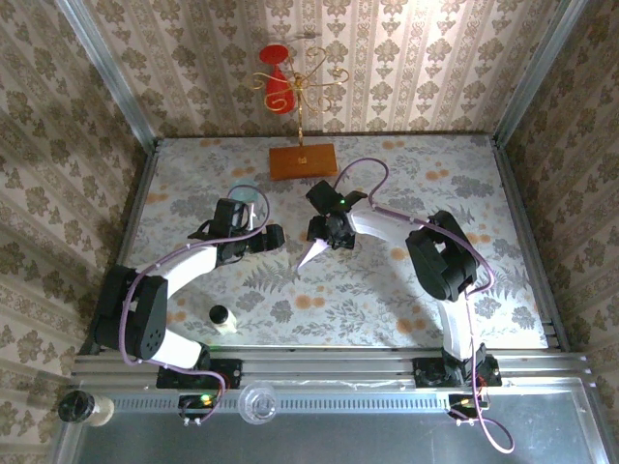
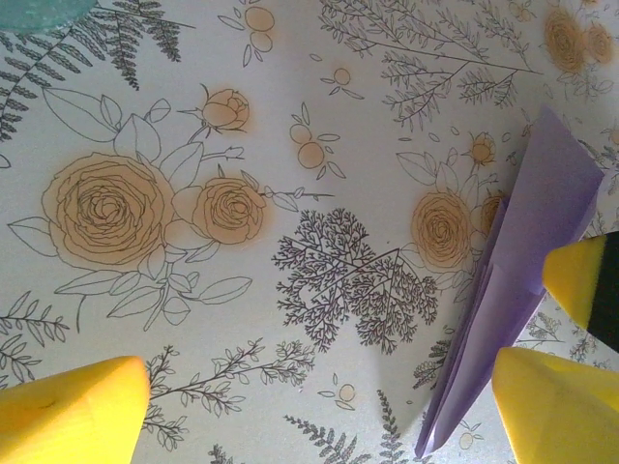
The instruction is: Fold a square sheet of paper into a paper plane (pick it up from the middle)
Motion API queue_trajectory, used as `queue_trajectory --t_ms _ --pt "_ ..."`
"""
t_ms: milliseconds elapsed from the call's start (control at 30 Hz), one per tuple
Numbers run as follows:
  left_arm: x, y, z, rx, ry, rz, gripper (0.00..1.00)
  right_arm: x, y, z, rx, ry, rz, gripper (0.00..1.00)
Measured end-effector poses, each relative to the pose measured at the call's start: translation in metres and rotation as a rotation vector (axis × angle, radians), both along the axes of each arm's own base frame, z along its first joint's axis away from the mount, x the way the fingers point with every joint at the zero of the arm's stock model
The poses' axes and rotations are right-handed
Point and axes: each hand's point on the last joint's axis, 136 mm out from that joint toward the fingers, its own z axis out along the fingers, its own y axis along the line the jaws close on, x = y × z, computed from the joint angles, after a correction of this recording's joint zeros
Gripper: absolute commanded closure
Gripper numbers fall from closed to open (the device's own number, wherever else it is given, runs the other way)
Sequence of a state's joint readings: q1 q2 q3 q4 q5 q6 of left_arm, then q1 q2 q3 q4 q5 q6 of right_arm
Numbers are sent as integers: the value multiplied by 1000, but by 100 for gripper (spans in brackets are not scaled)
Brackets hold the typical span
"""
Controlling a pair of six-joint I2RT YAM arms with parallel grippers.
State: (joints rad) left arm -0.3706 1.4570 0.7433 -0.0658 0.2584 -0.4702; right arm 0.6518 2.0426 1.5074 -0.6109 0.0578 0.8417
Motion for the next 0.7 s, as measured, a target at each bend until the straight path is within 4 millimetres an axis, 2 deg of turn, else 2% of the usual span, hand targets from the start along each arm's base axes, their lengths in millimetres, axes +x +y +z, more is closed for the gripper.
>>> queue_trajectory --t_ms 100,467,700 --pt "0 -1 0 -4 1 -4 7 1 0 -1 -5 1 -2 24" --pt "-1 -2 -7 -4 20 -9 7 -2 -11 -4 -48 11 -41 39" --pt "-2 -3 -11 -4 32 -13 7 -10 -19 -9 -67 30 -76 56"
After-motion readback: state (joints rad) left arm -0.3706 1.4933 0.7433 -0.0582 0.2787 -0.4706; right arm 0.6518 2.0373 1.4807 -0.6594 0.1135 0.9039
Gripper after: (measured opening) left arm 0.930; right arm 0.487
